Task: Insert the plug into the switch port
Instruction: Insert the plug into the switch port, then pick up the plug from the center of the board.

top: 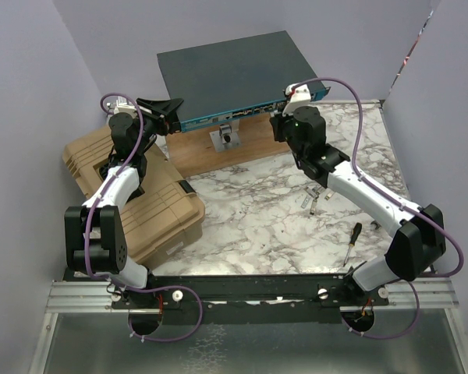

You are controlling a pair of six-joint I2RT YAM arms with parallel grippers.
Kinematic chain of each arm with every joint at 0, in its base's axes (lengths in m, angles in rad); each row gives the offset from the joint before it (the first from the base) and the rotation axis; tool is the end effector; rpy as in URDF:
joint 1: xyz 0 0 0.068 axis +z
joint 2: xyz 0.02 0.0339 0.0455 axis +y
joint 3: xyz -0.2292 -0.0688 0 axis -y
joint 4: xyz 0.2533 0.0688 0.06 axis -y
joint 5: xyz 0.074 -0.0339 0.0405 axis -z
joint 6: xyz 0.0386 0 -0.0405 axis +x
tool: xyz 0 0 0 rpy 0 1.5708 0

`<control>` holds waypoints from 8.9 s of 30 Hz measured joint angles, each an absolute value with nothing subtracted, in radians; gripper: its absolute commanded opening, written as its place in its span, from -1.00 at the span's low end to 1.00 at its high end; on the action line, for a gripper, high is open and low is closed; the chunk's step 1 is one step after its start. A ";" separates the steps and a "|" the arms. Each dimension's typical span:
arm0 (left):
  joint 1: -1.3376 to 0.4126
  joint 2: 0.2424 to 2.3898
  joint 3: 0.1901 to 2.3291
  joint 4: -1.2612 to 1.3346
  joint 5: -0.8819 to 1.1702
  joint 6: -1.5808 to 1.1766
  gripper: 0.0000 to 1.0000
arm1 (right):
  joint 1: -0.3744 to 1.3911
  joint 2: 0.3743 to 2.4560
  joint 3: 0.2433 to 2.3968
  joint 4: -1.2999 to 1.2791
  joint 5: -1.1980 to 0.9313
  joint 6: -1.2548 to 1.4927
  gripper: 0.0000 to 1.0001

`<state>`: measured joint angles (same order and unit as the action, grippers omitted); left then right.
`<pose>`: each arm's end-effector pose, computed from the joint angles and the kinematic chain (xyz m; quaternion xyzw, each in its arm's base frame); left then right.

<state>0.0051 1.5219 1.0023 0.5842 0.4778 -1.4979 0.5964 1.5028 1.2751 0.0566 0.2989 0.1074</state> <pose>0.3666 -0.0159 0.2757 -0.3275 0.6034 -0.6001 0.4105 0.3158 0.2007 0.3246 -0.0901 0.7571 0.1126 0.6371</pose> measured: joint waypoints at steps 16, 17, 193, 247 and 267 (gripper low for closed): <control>0.005 1.520 1.002 0.580 0.477 -1.495 -0.99 | 0.594 1.505 1.258 0.103 0.294 0.071 -0.99; 0.005 1.520 1.002 0.580 0.477 -1.495 -0.99 | 0.594 1.505 1.259 0.103 0.294 0.077 -0.99; -0.016 1.467 1.073 0.345 0.424 -1.333 0.23 | 0.432 1.644 1.617 -0.393 -0.152 0.081 -0.59; -0.129 1.233 1.385 -0.678 0.037 -0.348 0.98 | 0.432 1.362 0.691 -0.435 0.376 0.733 -0.22; -0.142 1.246 1.400 -0.682 -0.012 -0.347 0.98 | 0.432 1.406 0.645 -0.295 0.382 0.724 -0.86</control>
